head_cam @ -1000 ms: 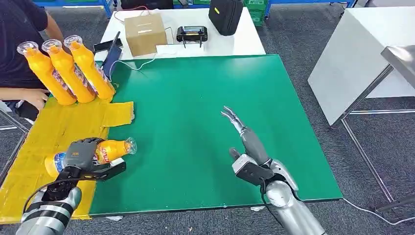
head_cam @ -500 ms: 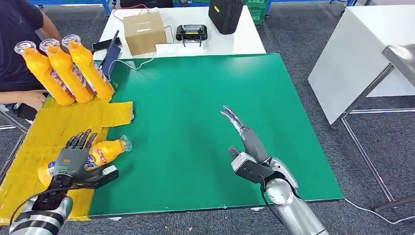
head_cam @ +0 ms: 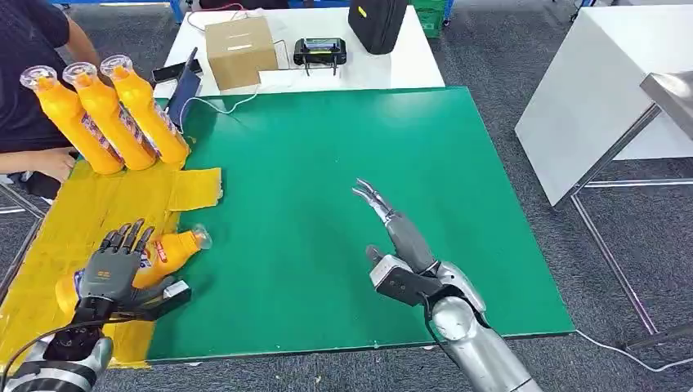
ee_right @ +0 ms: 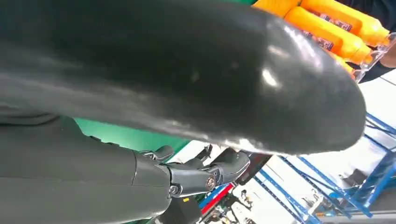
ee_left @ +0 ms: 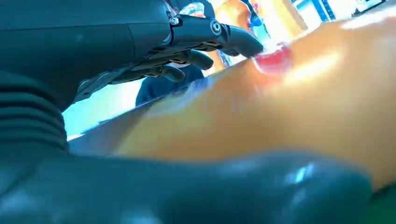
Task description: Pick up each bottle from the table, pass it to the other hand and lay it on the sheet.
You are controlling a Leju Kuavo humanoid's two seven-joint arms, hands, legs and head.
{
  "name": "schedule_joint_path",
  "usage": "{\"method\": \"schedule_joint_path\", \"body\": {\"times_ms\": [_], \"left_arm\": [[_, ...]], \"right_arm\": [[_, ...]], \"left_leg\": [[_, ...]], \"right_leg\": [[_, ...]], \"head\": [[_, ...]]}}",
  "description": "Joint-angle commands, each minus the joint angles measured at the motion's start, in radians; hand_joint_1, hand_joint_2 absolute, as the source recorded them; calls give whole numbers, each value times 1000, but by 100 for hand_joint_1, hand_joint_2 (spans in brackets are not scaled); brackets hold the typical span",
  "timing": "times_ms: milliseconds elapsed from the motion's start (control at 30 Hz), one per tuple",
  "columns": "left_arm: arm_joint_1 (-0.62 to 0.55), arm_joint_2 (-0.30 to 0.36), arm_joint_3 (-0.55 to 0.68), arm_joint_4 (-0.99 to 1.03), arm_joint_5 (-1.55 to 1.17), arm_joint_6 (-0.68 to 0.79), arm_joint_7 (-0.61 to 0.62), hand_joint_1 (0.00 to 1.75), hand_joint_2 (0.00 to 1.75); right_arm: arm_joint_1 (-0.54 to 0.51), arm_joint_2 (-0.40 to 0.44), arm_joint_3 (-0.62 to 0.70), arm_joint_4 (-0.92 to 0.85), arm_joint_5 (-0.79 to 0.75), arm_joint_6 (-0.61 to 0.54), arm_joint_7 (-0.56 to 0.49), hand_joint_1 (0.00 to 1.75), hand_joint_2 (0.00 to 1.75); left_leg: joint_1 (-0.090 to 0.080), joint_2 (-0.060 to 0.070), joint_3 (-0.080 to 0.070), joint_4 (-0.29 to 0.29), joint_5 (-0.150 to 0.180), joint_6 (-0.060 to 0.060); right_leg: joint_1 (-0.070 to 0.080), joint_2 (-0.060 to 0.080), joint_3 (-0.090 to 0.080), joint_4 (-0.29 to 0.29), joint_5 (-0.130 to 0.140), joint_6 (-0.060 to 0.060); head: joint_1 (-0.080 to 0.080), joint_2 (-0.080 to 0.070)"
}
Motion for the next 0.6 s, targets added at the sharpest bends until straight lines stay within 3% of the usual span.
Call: {"method": "schedule_joint_path", "body": {"times_ms": [33,233,300,467,600], "left_arm": [[-36,6,-53,20,-1,3,5,0,0],[-37,2,-45,22,-1,7,7,0,0],[-58,29,-109,46,-1,12,71,0,0],[-104,-6,-136,97,-1,64,116,0,0],[-92,-35,-60,92,-1,116,97,0,0]], "right_arm": [[-54,0,34,77,-1,-4,7,0,0],[-53,0,35,77,-1,-3,7,0,0],[-47,6,41,76,2,-5,8,0,0],[22,-33,35,42,20,-28,1,0,0],[36,-50,23,21,29,-23,-8,0,0]], "left_leg": [[1,-2,1,0,-1,-1],[1,-2,-1,0,-1,-1],[2,-2,0,1,-2,-1],[1,-5,-1,-1,0,0],[0,-3,-2,0,0,0]], "right_leg": [[1,5,1,-1,-1,-1],[1,5,0,0,-1,-1],[1,7,0,0,-1,-2],[0,0,-1,-1,-1,-1],[0,2,-3,-1,-1,0]], "head": [[0,0],[0,0],[0,0],[0,0],[0,0]]}}
